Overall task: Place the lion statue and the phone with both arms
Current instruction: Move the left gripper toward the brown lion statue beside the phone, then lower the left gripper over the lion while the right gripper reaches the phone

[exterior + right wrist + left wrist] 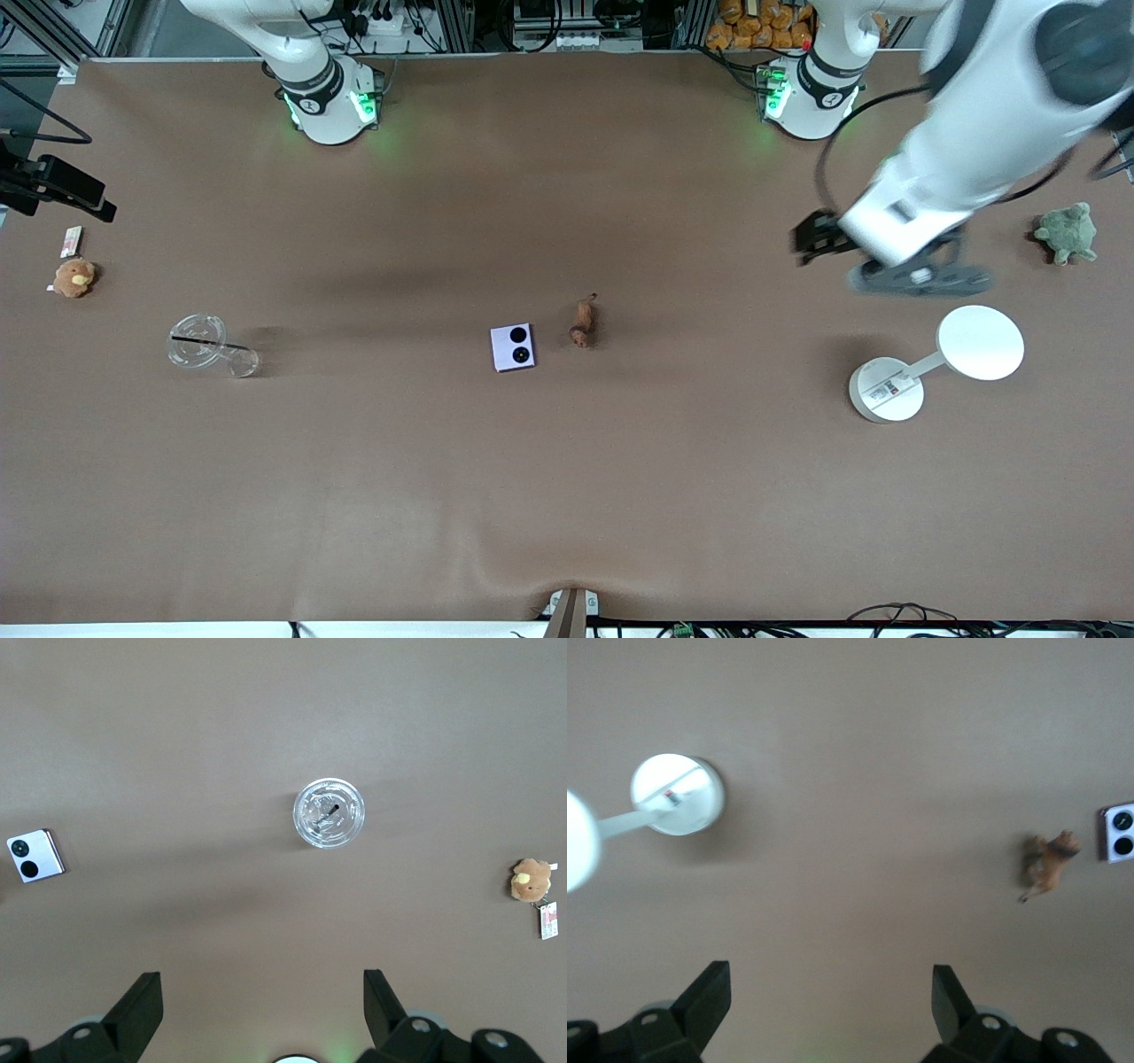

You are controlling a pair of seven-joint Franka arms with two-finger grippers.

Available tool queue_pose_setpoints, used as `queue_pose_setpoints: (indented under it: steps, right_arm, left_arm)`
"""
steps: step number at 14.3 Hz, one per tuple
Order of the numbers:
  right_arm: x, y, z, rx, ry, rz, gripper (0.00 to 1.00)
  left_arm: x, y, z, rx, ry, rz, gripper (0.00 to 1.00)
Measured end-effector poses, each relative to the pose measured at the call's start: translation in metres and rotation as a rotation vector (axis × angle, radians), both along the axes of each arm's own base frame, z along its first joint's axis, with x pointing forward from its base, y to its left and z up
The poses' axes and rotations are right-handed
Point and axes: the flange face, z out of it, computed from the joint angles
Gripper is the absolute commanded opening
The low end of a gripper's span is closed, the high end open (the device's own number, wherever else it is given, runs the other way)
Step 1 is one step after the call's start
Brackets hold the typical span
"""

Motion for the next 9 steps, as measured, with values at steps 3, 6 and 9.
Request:
queue_pose_setpoints:
  steps: [3,6,9]
  right_arm:
    - [0.002,0.008,-0.004,0.003,0.007,0.015,1.0]
    - [0.004,0.036,-0.007,0.014,0.022,0.065,1.0]
    - [0.003,0.048,-0.011,0.03,0.045,0.083,1.0]
  left_arm:
    - [-0.003,-0.065,-0.043,-0.012,0.017,0.061,1.0]
    - [-0.014,-0.119,-0.076,-0.023,0.024,0.088,1.0]
    - [-0.017,-0.153,-0.104,-0.038,0.029,0.069,1.0]
